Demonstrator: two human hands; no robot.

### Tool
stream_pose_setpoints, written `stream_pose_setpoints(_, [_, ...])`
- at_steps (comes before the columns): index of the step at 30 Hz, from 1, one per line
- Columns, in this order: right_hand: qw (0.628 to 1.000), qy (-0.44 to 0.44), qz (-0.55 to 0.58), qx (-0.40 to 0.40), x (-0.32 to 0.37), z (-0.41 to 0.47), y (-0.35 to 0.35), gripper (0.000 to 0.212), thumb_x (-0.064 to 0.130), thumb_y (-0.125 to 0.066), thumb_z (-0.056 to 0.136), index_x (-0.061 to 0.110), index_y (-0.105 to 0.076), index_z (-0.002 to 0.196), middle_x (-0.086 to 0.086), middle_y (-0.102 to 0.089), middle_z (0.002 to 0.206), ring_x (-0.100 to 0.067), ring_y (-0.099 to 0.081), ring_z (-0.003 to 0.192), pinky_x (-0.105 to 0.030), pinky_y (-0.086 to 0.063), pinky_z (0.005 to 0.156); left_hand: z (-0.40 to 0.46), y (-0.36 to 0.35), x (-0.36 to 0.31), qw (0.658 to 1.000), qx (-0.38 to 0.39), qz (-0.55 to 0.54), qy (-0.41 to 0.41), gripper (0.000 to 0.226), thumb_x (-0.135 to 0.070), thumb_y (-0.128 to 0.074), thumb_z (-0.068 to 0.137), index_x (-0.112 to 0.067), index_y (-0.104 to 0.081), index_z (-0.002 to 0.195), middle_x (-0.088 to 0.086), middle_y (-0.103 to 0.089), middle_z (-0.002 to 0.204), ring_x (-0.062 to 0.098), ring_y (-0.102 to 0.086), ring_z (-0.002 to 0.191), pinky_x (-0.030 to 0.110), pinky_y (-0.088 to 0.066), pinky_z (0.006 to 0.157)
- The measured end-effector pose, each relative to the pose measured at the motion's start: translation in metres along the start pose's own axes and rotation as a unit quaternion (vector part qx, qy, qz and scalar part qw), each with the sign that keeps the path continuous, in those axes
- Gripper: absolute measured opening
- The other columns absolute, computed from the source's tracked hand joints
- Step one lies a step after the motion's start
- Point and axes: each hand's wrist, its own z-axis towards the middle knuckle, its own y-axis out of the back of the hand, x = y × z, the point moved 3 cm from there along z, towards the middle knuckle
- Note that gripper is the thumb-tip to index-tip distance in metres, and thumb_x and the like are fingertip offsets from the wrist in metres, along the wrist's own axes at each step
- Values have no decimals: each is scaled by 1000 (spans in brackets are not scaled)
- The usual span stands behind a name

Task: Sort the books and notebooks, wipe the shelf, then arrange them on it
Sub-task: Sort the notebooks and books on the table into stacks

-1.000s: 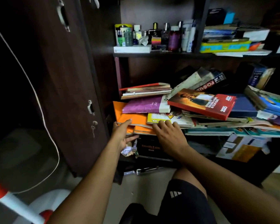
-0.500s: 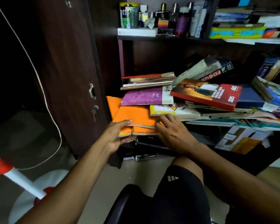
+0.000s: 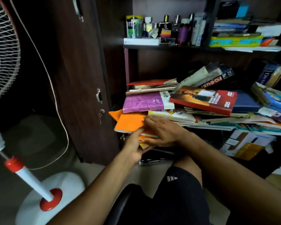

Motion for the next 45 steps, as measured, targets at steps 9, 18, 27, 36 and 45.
stream_pose_setpoints(9, [988,-114,88,45,-26,-24,-1,46,53,-42,104,24,-56,136,1,-53,137,-17,-46,121,-38,-40,106,1,34,-25,998,-42,17,-36,29,-15,-74,90,-10,-60,115,19,-70,112,36,-72,89,43,-60,51])
stream_pose_setpoints(18, [936,-274,161,154,-13,21,12,88,78,-23,95,18,-28,159,-6,-17,168,-25,-17,154,-47,-16,122,-36,71,-48,994,-70,58,-53,28,-18,-73,90,-10,-63,116,13,-75,99,28,-76,71,40,-60,50])
stream_pose_setpoints(27, [881,-315,353,14,26,-3,-14,82,65,-52,94,15,-32,156,-9,-39,158,-25,-46,138,-41,-42,110,-95,148,-88,982,-125,68,-124,30,-21,-74,89,-15,-62,117,12,-76,100,29,-76,80,38,-60,53])
stream_pose_setpoints(36, [602,-370,707,-4,80,3,2,77,73,-71,75,28,-55,136,-7,-66,126,-34,-68,107,-52,-58,85,-133,122,-107,970,-59,117,-203,55,-21,-74,77,-8,-60,129,16,-73,103,27,-74,70,39,-57,47])
stream_pose_setpoints(45, [548,-365,751,-52,127,17,-5,105,83,-81,53,32,-47,139,5,-62,134,-25,-64,116,-53,-51,99,-186,128,-121,960,-65,160,-221,18,-11,-66,88,-17,-61,105,6,-75,72,22,-71,56,37,-58,43])
